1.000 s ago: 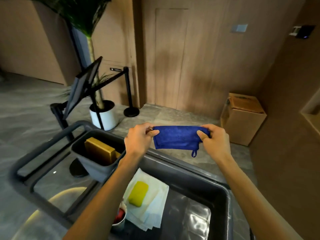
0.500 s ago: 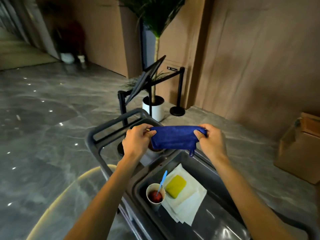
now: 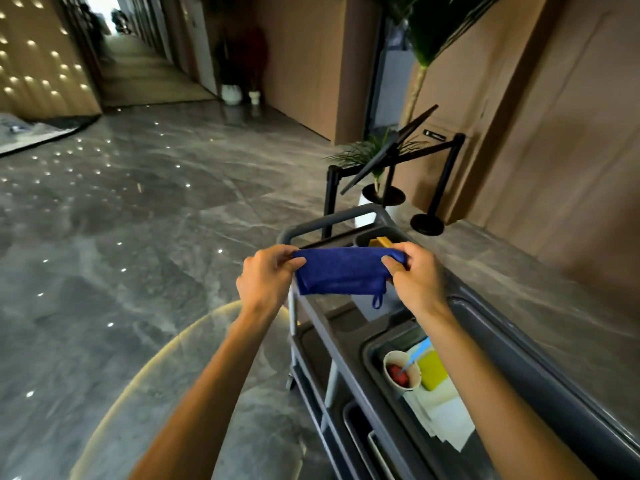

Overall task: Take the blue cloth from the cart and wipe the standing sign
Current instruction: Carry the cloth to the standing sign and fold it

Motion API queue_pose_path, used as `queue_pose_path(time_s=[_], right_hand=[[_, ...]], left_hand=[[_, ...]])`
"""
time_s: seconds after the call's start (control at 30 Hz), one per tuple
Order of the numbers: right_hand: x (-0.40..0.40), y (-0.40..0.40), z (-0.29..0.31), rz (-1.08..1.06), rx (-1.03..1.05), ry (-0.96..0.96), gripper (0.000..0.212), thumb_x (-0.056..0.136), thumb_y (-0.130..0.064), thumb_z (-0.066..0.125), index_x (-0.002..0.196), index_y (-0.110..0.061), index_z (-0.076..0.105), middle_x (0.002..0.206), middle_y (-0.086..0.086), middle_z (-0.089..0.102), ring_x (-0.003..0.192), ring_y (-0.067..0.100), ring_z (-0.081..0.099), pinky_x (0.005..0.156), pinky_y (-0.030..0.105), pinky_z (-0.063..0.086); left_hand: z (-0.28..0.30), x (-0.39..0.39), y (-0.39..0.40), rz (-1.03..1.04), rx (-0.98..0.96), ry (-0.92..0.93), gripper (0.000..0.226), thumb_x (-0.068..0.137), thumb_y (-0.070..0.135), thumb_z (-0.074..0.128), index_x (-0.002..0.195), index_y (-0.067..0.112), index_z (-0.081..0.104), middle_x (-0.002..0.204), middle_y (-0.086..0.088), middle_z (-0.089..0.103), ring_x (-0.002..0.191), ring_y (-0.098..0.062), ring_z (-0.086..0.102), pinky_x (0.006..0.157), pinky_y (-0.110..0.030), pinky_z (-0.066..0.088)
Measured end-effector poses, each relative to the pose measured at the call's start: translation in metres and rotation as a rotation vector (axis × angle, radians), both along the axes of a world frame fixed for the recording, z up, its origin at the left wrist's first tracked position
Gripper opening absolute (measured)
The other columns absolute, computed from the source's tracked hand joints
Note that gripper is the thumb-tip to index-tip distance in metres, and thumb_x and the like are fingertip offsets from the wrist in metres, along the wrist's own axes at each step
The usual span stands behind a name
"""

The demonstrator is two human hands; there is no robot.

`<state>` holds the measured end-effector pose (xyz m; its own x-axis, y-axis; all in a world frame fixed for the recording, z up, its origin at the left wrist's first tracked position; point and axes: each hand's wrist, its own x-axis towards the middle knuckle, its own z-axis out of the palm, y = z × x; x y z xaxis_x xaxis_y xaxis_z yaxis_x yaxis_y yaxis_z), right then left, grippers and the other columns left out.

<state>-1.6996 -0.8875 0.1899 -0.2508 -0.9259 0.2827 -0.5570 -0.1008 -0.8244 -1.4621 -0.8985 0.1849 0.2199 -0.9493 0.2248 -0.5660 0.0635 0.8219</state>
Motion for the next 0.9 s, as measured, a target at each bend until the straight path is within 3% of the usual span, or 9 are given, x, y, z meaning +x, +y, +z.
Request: queue_pose_path(time_s=[0.13, 0.2, 0.37, 0.43, 0.5, 0.57, 0.73, 0.9], right_hand=[[0.053, 0.002, -0.003, 0.09, -0.025, 0.031, 0.017, 0.094, -0.012, 0.066, 0.104, -0.027, 0.065, 0.092, -0.013, 0.064, 0.085, -0.001, 0.061, 0.075, 0.017, 0.05], [0.084, 0.004, -0.005, 0.145, -0.016, 0.027, 0.017, 0.095, -0.013, 0.066, 0.104, -0.027, 0.064, 0.096, -0.01, 0.065, 0.091, 0.006, 0.063, 0.081, 0.026, 0.055], [0.156, 0.001, -0.006, 0.292, 0.041, 0.019, 0.016, 0.094, -0.01, 0.065, 0.109, -0.013, 0.069, 0.103, 0.004, 0.073, 0.099, 0.021, 0.068, 0.088, 0.043, 0.058], [0.183, -0.001, -0.009, 0.348, 0.047, 0.013, 0.015, 0.094, -0.008, 0.066, 0.108, -0.011, 0.07, 0.1, 0.004, 0.073, 0.097, 0.021, 0.069, 0.085, 0.034, 0.058], [0.21, -0.003, -0.014, 0.405, 0.034, 0.019, 0.014, 0.093, -0.009, 0.066, 0.105, -0.014, 0.071, 0.092, -0.003, 0.071, 0.087, 0.012, 0.068, 0.07, 0.011, 0.05], [0.236, -0.003, -0.018, 0.464, 0.042, 0.018, 0.013, 0.093, -0.009, 0.067, 0.1, -0.02, 0.07, 0.085, -0.01, 0.068, 0.081, 0.002, 0.065, 0.059, 0.006, 0.046], [0.304, -0.009, -0.023, 0.676, 0.09, -0.007, 0.014, 0.093, -0.007, 0.066, 0.097, -0.02, 0.07, 0.089, -0.002, 0.073, 0.085, 0.015, 0.07, 0.072, 0.031, 0.058], [0.375, -0.018, -0.024, 0.85, 0.096, -0.024, 0.013, 0.09, -0.009, 0.067, 0.094, -0.02, 0.07, 0.089, 0.0, 0.074, 0.086, 0.02, 0.071, 0.078, 0.035, 0.057]], left_hand=[[-0.01, 0.055, 0.017, 0.075, -0.01, -0.002, 0.006, 0.09, 0.032, 0.07, 0.093, 0.034, 0.076, 0.074, 0.025, 0.064, 0.093, -0.01, 0.065, 0.07, -0.032, 0.044], [-0.013, 0.085, 0.028, 0.121, -0.017, -0.007, 0.006, 0.09, 0.032, 0.07, 0.091, 0.035, 0.076, 0.071, 0.028, 0.062, 0.09, -0.007, 0.064, 0.064, -0.028, 0.038], [-0.023, 0.154, 0.056, 0.273, 0.003, 0.018, 0.007, 0.088, 0.032, 0.072, 0.089, 0.037, 0.076, 0.066, 0.034, 0.059, 0.086, -0.009, 0.065, 0.07, -0.033, 0.044], [-0.027, 0.177, 0.07, 0.338, 0.012, 0.019, 0.006, 0.087, 0.032, 0.073, 0.088, 0.037, 0.076, 0.066, 0.034, 0.058, 0.086, -0.01, 0.065, 0.071, -0.034, 0.046], [-0.028, 0.2, 0.085, 0.411, 0.022, 0.023, 0.005, 0.087, 0.032, 0.073, 0.089, 0.035, 0.076, 0.066, 0.032, 0.058, 0.087, -0.011, 0.066, 0.07, -0.033, 0.044], [-0.03, 0.22, 0.099, 0.472, 0.037, 0.018, 0.006, 0.087, 0.033, 0.073, 0.091, 0.035, 0.076, 0.068, 0.028, 0.061, 0.089, -0.012, 0.067, 0.071, -0.034, 0.046], [-0.034, 0.266, 0.133, 0.659, 0.062, 0.006, 0.008, 0.089, 0.031, 0.07, 0.093, 0.032, 0.076, 0.075, 0.02, 0.064, 0.093, -0.014, 0.066, 0.075, -0.036, 0.047], [-0.03, 0.303, 0.162, 0.87, 0.076, 0.021, 0.013, 0.09, 0.032, 0.07, 0.1, 0.029, 0.077, 0.082, 0.014, 0.069, 0.102, -0.018, 0.064, 0.08, -0.038, 0.048]])
